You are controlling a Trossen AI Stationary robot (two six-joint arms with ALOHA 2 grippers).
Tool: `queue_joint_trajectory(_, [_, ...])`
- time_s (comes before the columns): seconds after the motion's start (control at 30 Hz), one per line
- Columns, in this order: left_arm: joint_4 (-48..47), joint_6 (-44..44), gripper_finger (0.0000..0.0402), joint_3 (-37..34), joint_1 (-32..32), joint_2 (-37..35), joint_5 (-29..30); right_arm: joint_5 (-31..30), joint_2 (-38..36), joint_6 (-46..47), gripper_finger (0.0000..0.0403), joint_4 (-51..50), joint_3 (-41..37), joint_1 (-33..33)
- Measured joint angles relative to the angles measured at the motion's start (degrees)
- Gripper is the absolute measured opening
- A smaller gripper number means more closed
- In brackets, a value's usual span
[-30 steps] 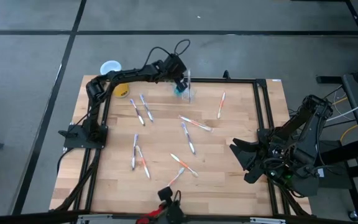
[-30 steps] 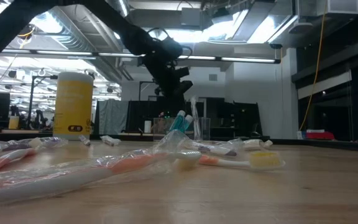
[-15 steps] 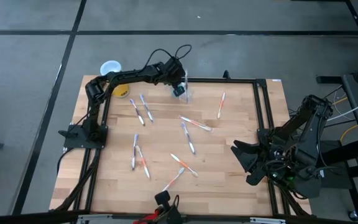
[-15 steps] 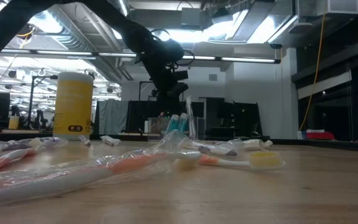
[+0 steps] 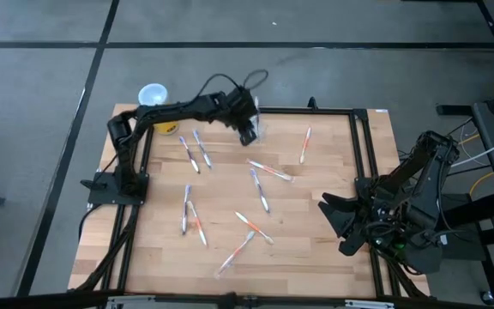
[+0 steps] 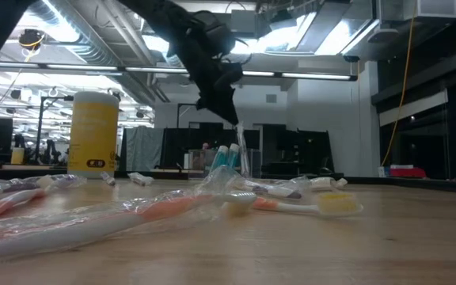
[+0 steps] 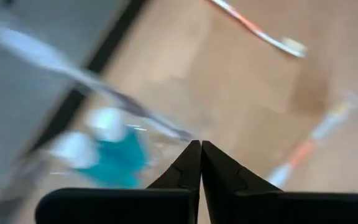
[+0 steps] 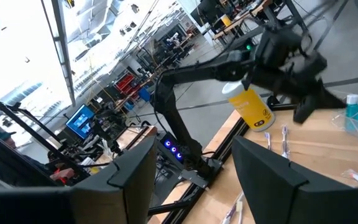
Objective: Pick & Place toothbrushing station
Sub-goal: Adjust the transparent organizer on the table
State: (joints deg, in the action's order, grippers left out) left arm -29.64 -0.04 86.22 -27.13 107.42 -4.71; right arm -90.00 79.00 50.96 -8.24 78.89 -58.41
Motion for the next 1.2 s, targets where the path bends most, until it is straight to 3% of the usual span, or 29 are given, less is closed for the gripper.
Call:
queue_joint_trajectory(0.17, [3.85,-2.87,0.0008,-5.37,4.3,0.0,4.01,0.0,0.0,0.04,0.0213,-0.12,0.0,0.0])
queue_joint_trajectory(0.33, [11.38,-5.88,0.0002,-9.13,4.46,1.02,4.7,0.0,0.0,-0.43,0.0213,-0.15,0.0,0.0])
queue_joint_trajectory(0.67, [16.36,-8.45,0.0003,-9.43,2.49,6.73,4.82,0.0,0.0,-0.19,0.0213,-0.15,0.0,-0.66])
queue_joint_trajectory(1.2, [25.82,-14.69,0.0002,-9.36,-0.87,8.2,7.19,0.0,0.0,-0.37,0.0213,-0.36,0.0,-0.7])
